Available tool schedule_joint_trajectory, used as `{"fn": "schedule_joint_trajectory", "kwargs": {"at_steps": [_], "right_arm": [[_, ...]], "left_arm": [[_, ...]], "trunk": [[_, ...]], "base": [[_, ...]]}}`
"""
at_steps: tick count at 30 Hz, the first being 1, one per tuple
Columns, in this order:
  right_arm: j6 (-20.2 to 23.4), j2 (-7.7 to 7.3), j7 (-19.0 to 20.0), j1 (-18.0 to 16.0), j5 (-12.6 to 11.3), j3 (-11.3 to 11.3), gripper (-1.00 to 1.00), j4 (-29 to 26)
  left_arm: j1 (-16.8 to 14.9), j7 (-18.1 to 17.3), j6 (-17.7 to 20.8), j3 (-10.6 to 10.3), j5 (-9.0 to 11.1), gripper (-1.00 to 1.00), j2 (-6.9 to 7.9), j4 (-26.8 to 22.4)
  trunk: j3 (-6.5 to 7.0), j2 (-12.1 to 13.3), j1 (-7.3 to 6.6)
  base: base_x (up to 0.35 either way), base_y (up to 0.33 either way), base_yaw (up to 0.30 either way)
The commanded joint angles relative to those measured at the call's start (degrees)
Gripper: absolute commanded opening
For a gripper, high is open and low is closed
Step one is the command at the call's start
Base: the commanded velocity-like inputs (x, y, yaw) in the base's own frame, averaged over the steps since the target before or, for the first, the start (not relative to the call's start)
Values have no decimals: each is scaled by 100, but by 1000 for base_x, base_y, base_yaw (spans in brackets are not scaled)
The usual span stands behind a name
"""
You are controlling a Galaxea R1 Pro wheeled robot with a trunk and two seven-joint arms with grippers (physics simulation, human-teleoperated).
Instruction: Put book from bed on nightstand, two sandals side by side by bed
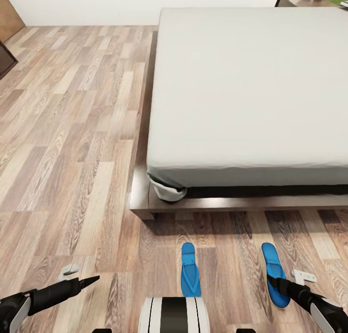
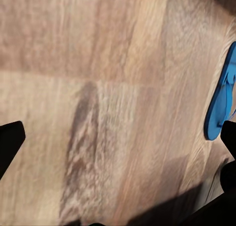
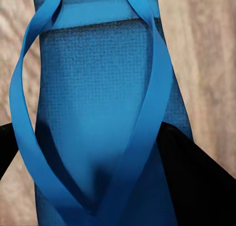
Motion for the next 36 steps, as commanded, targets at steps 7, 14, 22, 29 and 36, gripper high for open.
{"fn": "schedule_joint_trajectory", "kwargs": {"at_steps": [7,14,22,29,36], "right_arm": [[55,3,34,0,-63,-25,-100,-8],[54,2,33,0,-60,-17,-100,-8],[51,2,34,0,-61,-16,-100,-8],[43,2,33,0,-57,-16,-100,-8],[-93,8,20,0,-56,-7,-100,12]], "left_arm": [[-3,3,58,9,22,100,0,1],[-2,3,57,9,22,100,0,1],[-2,3,57,9,21,100,0,1],[-1,3,59,9,19,100,0,1],[-2,3,59,9,22,100,0,1]], "trunk": [[-3,-1,-1],[-3,-1,-1],[-3,-1,-1],[-3,-1,-1],[-3,-1,-1]], "base": [[-2,216,0],[0,278,0],[0,281,0],[0,281,0],[0,267,0]]}}
